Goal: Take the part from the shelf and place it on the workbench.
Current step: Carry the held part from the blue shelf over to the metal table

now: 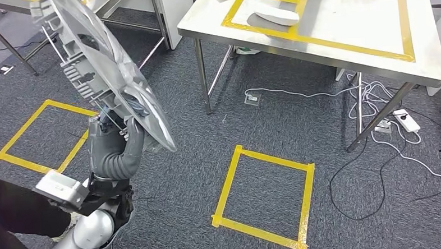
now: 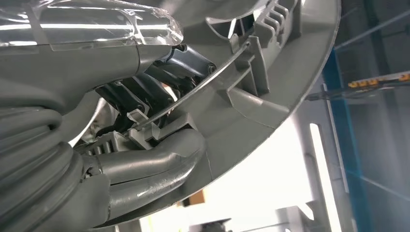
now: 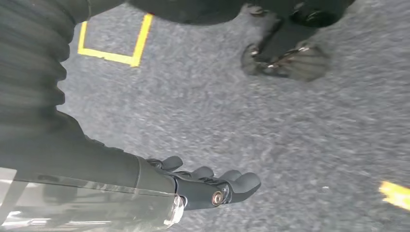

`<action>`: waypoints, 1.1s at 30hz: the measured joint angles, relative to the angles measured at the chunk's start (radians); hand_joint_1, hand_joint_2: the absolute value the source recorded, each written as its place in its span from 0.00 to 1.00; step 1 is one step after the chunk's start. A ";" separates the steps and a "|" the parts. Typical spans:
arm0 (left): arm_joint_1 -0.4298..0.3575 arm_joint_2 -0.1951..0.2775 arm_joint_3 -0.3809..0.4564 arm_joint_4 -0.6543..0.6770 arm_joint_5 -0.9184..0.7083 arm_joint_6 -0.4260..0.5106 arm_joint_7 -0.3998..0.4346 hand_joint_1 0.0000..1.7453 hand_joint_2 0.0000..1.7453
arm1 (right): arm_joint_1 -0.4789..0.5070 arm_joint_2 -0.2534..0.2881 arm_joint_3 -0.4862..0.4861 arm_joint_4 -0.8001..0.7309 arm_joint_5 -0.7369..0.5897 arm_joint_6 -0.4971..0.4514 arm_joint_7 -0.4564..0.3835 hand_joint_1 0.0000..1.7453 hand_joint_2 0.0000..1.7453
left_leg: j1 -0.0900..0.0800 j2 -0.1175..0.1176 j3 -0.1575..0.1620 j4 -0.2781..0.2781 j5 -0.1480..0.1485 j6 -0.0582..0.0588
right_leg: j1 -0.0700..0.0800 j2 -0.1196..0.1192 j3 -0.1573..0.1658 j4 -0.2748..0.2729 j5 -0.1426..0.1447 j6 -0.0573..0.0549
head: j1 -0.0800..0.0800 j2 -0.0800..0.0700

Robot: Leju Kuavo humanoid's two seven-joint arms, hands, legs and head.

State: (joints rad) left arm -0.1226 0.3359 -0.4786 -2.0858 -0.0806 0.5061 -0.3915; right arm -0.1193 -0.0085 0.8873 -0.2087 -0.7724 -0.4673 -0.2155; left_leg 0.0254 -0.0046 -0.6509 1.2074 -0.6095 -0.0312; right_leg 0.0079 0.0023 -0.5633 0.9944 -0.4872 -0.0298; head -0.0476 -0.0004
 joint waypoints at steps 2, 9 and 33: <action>-0.007 0.000 -0.003 0.007 0.012 0.002 -0.010 1.00 1.00 | -0.009 0.003 0.000 0.000 0.009 -0.002 -0.005 0.00 1.00 | 0.000 0.002 -0.064 0.088 -0.010 -0.004 | 0.001 0.004 0.013 0.001 -0.012 -0.002 | 0.000 0.000; 0.003 0.003 -0.007 0.014 -0.002 0.045 -0.013 1.00 1.00 | -0.024 -0.007 0.001 0.000 0.025 0.000 0.022 0.00 1.00 | -0.007 0.014 0.025 -0.147 0.120 0.018 | 0.005 0.016 0.069 0.007 -0.078 0.027 | 0.003 0.000; 0.102 0.035 0.023 -0.040 -0.019 0.061 -0.005 1.00 1.00 | 0.013 -0.012 0.010 0.000 0.053 0.015 0.046 0.00 1.00 | -0.001 0.003 0.035 0.051 -0.128 0.003 | 0.017 0.015 0.060 -0.055 -0.002 -0.013 | 0.002 0.000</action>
State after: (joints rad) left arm -0.0204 0.3709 -0.4551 -2.1260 -0.0999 0.5675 -0.3968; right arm -0.1064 -0.0202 0.8976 -0.2083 -0.7196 -0.4524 -0.1694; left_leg 0.0246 -0.0021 -0.6160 1.2583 -0.7375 -0.0284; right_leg 0.0246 0.0176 -0.5035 0.9396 -0.4888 -0.0430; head -0.0456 -0.0004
